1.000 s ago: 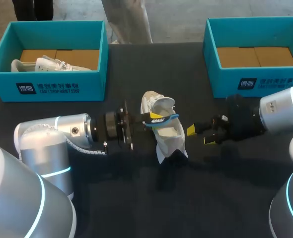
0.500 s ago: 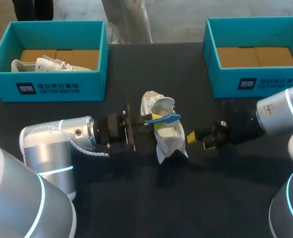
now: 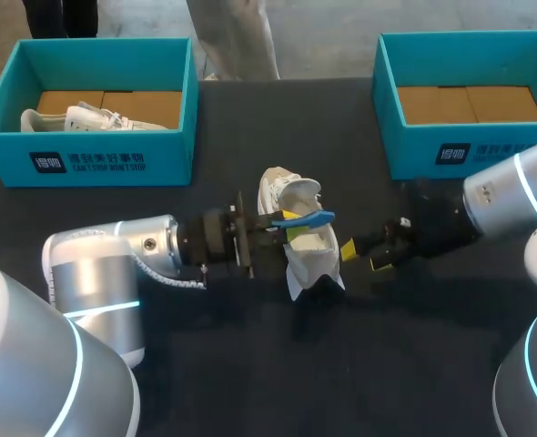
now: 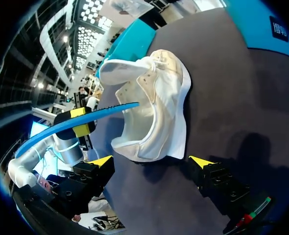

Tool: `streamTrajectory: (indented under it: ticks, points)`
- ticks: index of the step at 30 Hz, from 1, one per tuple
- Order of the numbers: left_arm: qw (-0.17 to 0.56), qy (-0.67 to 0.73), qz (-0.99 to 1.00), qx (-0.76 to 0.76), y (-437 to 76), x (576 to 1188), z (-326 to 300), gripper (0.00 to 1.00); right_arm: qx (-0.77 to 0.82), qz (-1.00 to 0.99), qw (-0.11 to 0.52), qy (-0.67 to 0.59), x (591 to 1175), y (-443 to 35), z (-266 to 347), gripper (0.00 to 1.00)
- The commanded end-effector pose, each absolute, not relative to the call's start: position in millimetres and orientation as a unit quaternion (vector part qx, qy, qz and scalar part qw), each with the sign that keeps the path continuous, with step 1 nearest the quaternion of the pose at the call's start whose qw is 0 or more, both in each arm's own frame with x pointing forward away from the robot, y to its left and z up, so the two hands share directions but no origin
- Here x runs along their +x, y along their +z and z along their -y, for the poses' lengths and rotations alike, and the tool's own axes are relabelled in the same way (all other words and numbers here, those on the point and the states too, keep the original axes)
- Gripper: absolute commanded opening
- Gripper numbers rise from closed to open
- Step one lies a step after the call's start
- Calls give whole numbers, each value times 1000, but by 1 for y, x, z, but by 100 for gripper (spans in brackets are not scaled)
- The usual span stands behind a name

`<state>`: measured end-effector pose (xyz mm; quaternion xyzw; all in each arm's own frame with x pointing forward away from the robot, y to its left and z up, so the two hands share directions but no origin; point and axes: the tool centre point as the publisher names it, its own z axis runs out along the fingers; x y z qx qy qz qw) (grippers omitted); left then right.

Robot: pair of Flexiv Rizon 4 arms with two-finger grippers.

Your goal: Take the shoe out of the shoebox, open the shoe tongue, remove and reinsert the insole, then place the shoe into the shoebox

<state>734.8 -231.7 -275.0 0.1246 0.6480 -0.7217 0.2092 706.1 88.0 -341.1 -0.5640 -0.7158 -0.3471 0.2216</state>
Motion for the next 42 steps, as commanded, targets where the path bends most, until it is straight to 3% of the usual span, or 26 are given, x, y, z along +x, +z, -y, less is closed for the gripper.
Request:
streamTrajectory:
  ticks: [1, 12, 21, 42]
  points:
    - [215, -720, -649, 118, -277, 736, 240, 0, -564, 716, 221, -348, 708, -342, -89, 100]
    - [211, -714, -658, 113, -285, 738, 243, 0, -552, 726, 214, -349, 709, -343, -90, 100]
    - [208, -708, -665, 115, -292, 736, 243, 0, -562, 719, 174, -370, 715, -333, -84, 100]
    - [207, -696, -677, 116, -306, 736, 242, 0, -557, 718, 164, -384, 725, -334, -86, 100]
